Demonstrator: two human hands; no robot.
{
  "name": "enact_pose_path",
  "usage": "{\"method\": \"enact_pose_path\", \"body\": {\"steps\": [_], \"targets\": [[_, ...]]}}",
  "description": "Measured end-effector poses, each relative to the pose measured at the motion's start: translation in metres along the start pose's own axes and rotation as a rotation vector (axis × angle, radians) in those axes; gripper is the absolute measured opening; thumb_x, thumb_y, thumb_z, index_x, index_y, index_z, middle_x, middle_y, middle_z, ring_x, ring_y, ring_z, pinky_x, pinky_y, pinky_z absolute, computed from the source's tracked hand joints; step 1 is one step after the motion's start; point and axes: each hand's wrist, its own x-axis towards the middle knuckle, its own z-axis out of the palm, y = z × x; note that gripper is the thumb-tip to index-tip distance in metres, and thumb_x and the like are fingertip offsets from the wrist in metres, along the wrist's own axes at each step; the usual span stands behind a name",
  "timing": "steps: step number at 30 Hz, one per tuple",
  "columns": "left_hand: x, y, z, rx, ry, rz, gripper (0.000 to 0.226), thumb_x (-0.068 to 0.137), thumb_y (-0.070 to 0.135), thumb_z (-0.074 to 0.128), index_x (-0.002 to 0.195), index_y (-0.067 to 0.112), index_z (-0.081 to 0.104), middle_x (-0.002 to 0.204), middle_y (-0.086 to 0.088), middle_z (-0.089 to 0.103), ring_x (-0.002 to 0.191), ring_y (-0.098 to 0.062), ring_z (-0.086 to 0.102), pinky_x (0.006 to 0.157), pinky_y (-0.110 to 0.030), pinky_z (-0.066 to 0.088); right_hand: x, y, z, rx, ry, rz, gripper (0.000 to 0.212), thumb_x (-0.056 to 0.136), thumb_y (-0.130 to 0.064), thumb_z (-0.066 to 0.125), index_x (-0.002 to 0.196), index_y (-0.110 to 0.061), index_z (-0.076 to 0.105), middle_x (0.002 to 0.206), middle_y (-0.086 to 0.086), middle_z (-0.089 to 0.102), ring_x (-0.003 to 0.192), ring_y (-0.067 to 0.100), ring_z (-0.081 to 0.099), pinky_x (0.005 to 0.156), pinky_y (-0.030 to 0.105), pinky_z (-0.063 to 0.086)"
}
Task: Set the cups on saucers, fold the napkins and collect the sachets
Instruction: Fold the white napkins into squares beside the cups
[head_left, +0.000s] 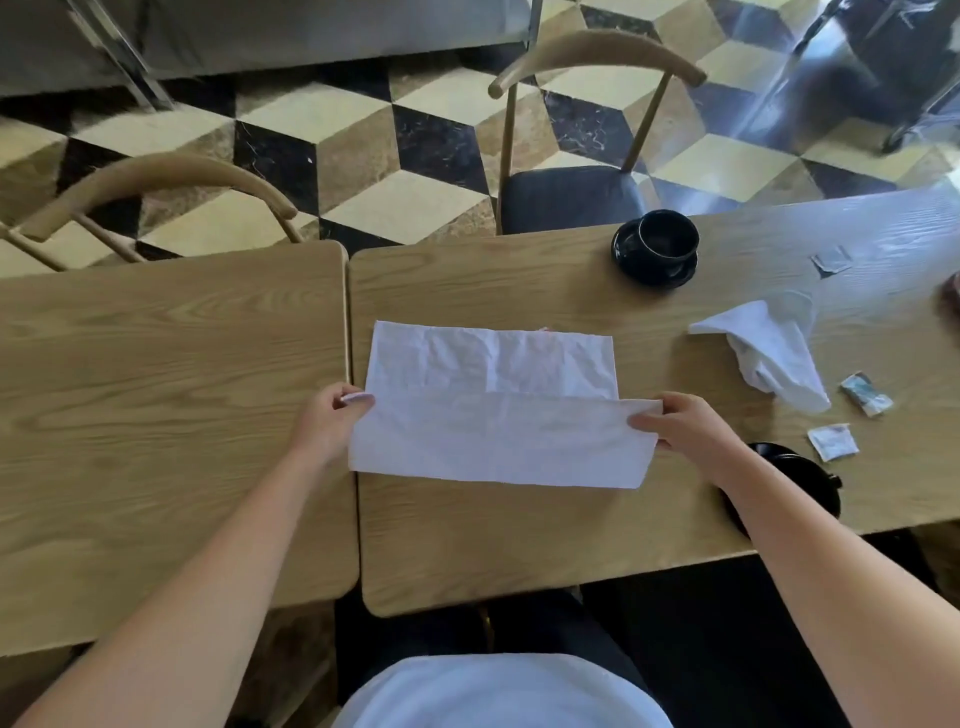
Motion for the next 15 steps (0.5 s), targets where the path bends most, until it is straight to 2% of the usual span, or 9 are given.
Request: {"method": "enact_pose_path", "body": {"steps": [2, 6, 10, 13, 15], "targets": [[0.020, 0.013, 0.006, 0.035, 0.022, -0.019, 0.015, 0.087, 0.032, 0.071, 0.088, 0.017, 0.069, 0.071, 0.001, 0.061, 0.061, -0.017, 0.051, 0.061, -0.032, 0.039, 0.022, -0.007, 0.000, 0.044, 0.015, 0.000, 0.019, 0.083, -0.018, 0.074, 0.097, -0.005, 0.072, 0.097, 0.009, 0.076, 0.094, 0.025, 0.072, 0.088, 0.042, 0.058], [0.050, 0.027, 0.020, 0.080, 0.115, -0.086, 0.018, 0.086, 0.023, 0.070, 0.088, 0.006, 0.067, 0.076, -0.002, 0.062, 0.070, -0.021, 0.054, 0.062, -0.030, 0.037, 0.067, -0.016, 0.003, 0.119, -0.005, 0.021, 0.010, 0.087, -0.014, 0.071, 0.095, -0.011, 0.075, 0.100, 0.007, 0.078, 0.100, 0.027, 0.073, 0.096, 0.049, 0.056], [0.080, 0.042, 0.025, 0.125, 0.146, -0.139, 0.018, 0.087, 0.024, 0.063, 0.085, 0.006, 0.067, 0.077, -0.004, 0.060, 0.072, -0.023, 0.053, 0.066, -0.032, 0.036, 0.101, -0.016, 0.005, 0.156, -0.019, 0.050, 0.010, 0.090, -0.013, 0.067, 0.093, -0.015, 0.077, 0.097, 0.004, 0.079, 0.097, 0.025, 0.074, 0.095, 0.048, 0.058], [0.100, 0.047, 0.029, 0.133, 0.154, -0.124, 0.020, 0.088, 0.025, 0.061, 0.071, 0.015, 0.059, 0.068, 0.001, 0.054, 0.065, -0.020, 0.047, 0.061, -0.031, 0.032, 0.121, -0.017, 0.004, 0.162, -0.015, 0.069, 0.012, 0.092, -0.013, 0.065, 0.093, -0.017, 0.077, 0.097, 0.004, 0.079, 0.094, 0.021, 0.075, 0.092, 0.043, 0.059], [0.110, 0.049, 0.032, 0.135, 0.143, -0.094, 0.016, 0.090, 0.023, 0.063, 0.076, 0.016, 0.064, 0.073, 0.001, 0.060, 0.069, -0.019, 0.053, 0.062, -0.030, 0.037, 0.132, -0.018, 0.003, 0.158, -0.015, 0.084, 0.012, 0.093, -0.014, 0.065, 0.093, -0.018, 0.077, 0.098, 0.005, 0.079, 0.091, 0.019, 0.076, 0.090, 0.041, 0.060]]}}
